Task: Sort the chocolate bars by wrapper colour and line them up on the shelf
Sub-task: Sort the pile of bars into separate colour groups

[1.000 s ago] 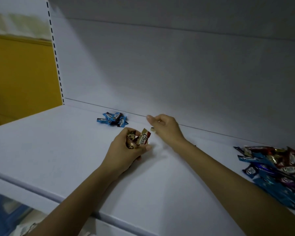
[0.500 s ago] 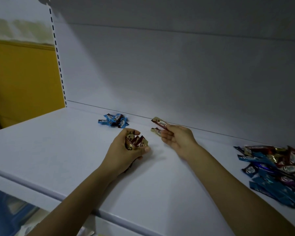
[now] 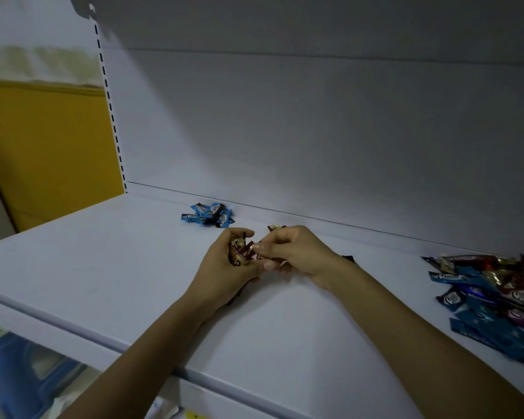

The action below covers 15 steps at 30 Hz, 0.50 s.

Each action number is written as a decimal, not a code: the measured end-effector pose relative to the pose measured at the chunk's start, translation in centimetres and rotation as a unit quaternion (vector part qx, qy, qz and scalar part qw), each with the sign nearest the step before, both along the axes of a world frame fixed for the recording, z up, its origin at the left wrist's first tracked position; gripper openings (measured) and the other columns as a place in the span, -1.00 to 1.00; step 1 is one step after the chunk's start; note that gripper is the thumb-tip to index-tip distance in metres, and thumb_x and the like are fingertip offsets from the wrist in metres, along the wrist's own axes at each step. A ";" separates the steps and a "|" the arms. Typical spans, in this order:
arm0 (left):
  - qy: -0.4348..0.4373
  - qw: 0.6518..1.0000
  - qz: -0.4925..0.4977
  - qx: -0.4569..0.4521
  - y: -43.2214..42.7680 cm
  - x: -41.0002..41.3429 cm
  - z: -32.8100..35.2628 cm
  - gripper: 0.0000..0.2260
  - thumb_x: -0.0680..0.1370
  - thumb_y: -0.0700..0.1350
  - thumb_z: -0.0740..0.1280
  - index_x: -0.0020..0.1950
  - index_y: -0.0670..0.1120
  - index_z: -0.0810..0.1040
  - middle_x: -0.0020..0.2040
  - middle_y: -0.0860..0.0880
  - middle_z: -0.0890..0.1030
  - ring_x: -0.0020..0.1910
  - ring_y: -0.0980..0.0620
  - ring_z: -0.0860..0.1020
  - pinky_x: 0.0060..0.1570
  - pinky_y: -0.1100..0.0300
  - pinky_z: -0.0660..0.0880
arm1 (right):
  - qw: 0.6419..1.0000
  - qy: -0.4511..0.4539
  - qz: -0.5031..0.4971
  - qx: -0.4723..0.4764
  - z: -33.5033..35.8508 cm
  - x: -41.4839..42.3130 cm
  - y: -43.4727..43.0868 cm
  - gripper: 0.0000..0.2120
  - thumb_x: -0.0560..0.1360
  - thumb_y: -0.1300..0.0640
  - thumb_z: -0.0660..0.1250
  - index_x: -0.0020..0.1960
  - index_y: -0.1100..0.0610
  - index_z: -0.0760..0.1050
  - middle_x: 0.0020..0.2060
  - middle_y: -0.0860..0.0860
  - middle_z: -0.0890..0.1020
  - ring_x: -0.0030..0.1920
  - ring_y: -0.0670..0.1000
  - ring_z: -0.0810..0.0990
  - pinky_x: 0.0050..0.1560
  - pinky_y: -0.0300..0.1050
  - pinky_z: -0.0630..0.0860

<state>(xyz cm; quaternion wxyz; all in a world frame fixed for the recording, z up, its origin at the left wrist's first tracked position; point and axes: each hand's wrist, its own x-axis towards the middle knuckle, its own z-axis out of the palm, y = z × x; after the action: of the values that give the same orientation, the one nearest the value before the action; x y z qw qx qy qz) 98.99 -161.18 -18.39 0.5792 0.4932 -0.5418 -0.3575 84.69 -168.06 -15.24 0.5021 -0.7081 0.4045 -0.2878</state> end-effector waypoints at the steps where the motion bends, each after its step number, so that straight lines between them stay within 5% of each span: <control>1: 0.001 1.000 -0.004 0.001 0.1 0.0 0.0 -0.43 0.20 -0.04 0.55 0.16 -0.01 0.46 -0.18 0.01 0.66 -0.30 0.09 0.63 -0.33 0.32 0.54 | 1.000 -0.010 -0.004 0.003 -0.1 0.0 0.0 -0.87 0.43 0.11 0.46 -0.10 0.17 0.63 -0.32 0.02 0.61 -0.43 -0.14 0.54 -0.46 -0.30 0.43; 10: -0.030 1.000 0.000 0.004 0.2 0.3 -0.1 -0.69 0.47 -0.26 0.44 0.13 -0.03 0.46 -0.16 0.01 0.66 -0.41 0.13 0.59 -0.53 0.31 0.42 | 0.987 -0.122 -0.103 0.032 0.0 -0.5 -0.9 -0.93 0.51 0.21 0.37 -0.13 0.19 0.58 -0.39 0.00 0.61 -0.51 -0.13 0.52 -0.50 -0.28 0.46; 15: -0.029 0.999 0.017 0.014 -0.1 0.4 -0.2 -0.73 0.48 -0.21 0.44 0.10 0.01 0.47 -0.10 -0.06 0.68 -0.42 0.11 0.57 -0.54 0.29 0.39 | 0.898 -0.329 -0.243 0.159 0.2 -0.9 -2.4 -0.94 0.53 0.37 0.28 -0.11 0.28 0.49 -0.24 0.18 0.60 -0.39 -0.01 0.63 -0.36 -0.23 0.61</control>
<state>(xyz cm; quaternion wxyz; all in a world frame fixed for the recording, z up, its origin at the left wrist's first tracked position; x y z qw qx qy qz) 99.42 -161.27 -18.56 0.5619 0.5209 -0.5449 -0.3407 83.82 -170.49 -15.05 0.6271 -0.3632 0.4157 -0.5495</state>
